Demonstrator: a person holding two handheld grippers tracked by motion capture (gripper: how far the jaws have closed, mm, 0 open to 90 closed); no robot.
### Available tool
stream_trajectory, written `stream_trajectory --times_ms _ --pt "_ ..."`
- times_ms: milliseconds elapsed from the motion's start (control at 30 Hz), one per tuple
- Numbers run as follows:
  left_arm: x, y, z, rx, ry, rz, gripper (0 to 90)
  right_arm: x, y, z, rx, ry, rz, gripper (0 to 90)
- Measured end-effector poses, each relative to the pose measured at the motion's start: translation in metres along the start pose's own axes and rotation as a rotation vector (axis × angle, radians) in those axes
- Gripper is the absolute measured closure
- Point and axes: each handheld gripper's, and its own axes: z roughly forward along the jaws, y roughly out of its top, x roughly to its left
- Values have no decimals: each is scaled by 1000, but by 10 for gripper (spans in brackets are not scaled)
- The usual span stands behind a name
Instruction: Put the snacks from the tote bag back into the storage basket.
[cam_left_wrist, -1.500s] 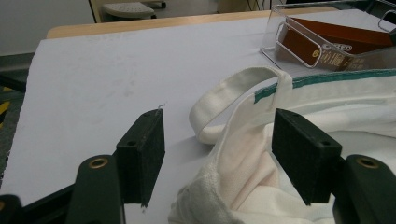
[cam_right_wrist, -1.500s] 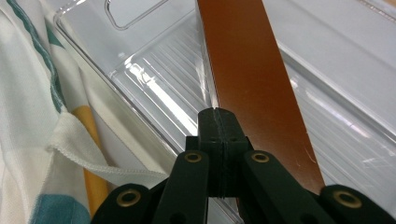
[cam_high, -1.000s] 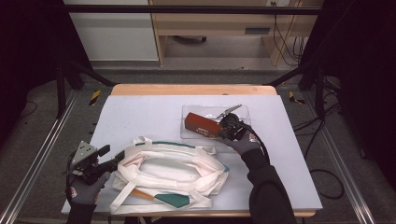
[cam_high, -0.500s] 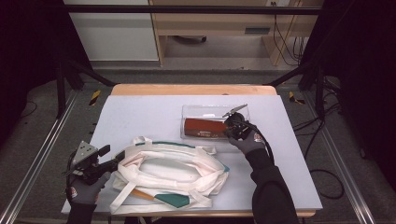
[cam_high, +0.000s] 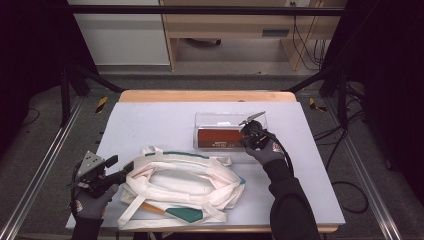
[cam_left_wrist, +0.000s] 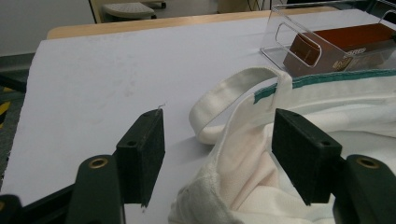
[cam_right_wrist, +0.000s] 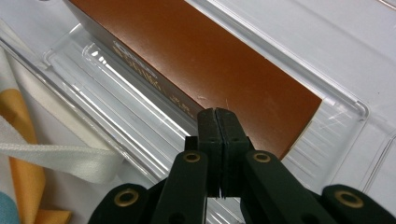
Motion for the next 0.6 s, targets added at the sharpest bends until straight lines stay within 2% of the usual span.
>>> stream_trajectory --times_ms 200,300,433,600 --pt "0 0 0 -2 -1 -1 344 1 1 -8 -58 12 5 853" --pt "0 0 -1 -4 -1 -2 344 2 0 -17 -115 8 14 782" --pt "0 1 -1 -7 -1 -3 344 3 -1 -34 -212 -3 65 637" --pt "0 1 -1 -8 0 -3 343 6 -7 -57 -302 -20 96 522"
